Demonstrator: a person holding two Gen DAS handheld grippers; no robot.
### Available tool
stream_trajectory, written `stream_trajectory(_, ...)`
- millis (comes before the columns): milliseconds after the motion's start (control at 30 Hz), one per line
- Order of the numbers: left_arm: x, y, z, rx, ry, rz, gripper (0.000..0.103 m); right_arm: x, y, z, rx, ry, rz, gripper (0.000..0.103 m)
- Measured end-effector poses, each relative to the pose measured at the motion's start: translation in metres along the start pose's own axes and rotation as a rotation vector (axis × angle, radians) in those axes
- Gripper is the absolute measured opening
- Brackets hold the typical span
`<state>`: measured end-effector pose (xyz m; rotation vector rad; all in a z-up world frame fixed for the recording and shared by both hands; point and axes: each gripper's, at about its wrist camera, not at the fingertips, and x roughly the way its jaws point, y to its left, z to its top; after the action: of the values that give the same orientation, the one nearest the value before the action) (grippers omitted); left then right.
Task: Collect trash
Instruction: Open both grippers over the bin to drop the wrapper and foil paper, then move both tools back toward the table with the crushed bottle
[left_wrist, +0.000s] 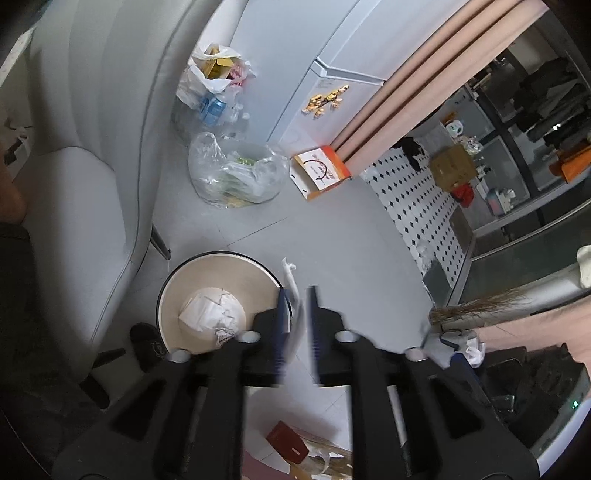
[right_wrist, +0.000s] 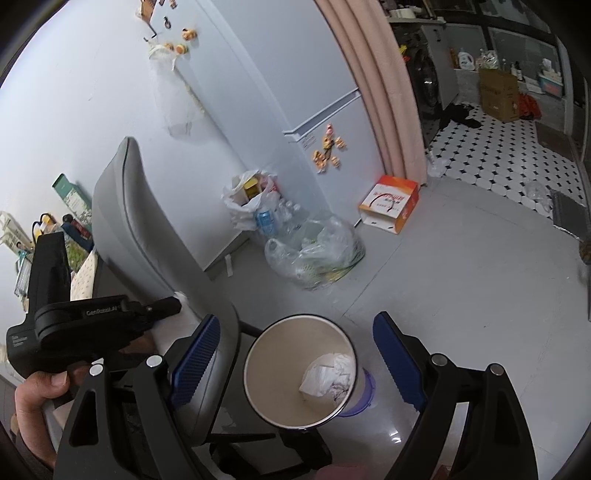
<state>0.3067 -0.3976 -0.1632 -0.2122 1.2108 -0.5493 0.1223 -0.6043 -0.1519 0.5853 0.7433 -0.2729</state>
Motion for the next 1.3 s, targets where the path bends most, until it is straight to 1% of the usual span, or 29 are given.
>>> stream_trajectory(33, 0.0, -0.001, 0.0, -0.006, -0.003, -0.023, 0.055, -0.001, -0.001, 0.0, 0.002, -0.001, -0.008, 0.083)
stream_trajectory(67, -0.001, -0.001, -0.001, -0.009, -0.013, -0.034, 0.077, -0.002, -0.004, 0.0, 0.006, 0.001, -0.011, 0.083)
stream_trajectory(133, -0.007, -0.004, -0.001, 0.01, -0.03, -0.045, 0.083, -0.001, -0.005, 0.0, 0.009, 0.004, -0.014, 0.083)
stream_trajectory(200, -0.012, -0.005, 0.0, 0.03, -0.021, -0.05, 0.09, -0.001, -0.003, -0.001, 0.01, 0.008, -0.011, 0.083)
stream_trajectory(267, -0.02, -0.002, 0.001, 0.039, -0.036, -0.041, 0.091, -0.001, 0.001, -0.001, 0.008, 0.007, -0.004, 0.083)
stream_trajectory(300, -0.027, 0.002, 0.002, 0.035, -0.047, -0.037, 0.093, -0.002, 0.004, -0.001, 0.002, 0.004, -0.002, 0.083)
stream_trajectory(433, -0.059, 0.018, 0.009, 0.003, -0.097, -0.038, 0.096, -0.005, 0.02, 0.0, -0.019, -0.001, 0.017, 0.084)
stream_trajectory(567, -0.105, 0.034, 0.009, -0.013, -0.187, -0.007, 0.097, -0.014, 0.038, 0.0, -0.044, -0.022, 0.038, 0.088)
stream_trajectory(700, -0.156, 0.055, 0.005, -0.037, -0.277, 0.0, 0.097, -0.024, 0.064, 0.0, -0.089, -0.047, 0.054, 0.096)
stream_trajectory(733, -0.164, 0.058, 0.003, -0.041, -0.293, 0.003, 0.097, -0.025, 0.069, -0.001, -0.096, -0.051, 0.059, 0.096)
stream_trajectory(800, -0.191, 0.069, -0.004, -0.053, -0.343, 0.016, 0.097, -0.029, 0.084, -0.004, -0.117, -0.052, 0.074, 0.096)
stream_trajectory(867, -0.213, 0.078, -0.011, -0.048, -0.376, 0.028, 0.097, -0.031, 0.098, -0.007, -0.133, -0.047, 0.09, 0.096)
stream_trajectory(967, -0.239, 0.097, -0.025, -0.077, -0.422, 0.04, 0.097, -0.036, 0.123, -0.013, -0.169, -0.038, 0.119, 0.096)
stream_trajectory(1067, -0.26, 0.115, -0.039, -0.1, -0.455, 0.063, 0.097, -0.043, 0.149, -0.02, -0.21, -0.036, 0.151, 0.096)
stream_trajectory(1200, -0.285, 0.144, -0.057, -0.13, -0.493, 0.075, 0.097, -0.051, 0.188, -0.031, -0.278, -0.025, 0.202, 0.096)
stream_trajectory(1300, -0.303, 0.165, -0.069, -0.146, -0.517, 0.107, 0.097, -0.055, 0.216, -0.036, -0.322, -0.02, 0.235, 0.096)
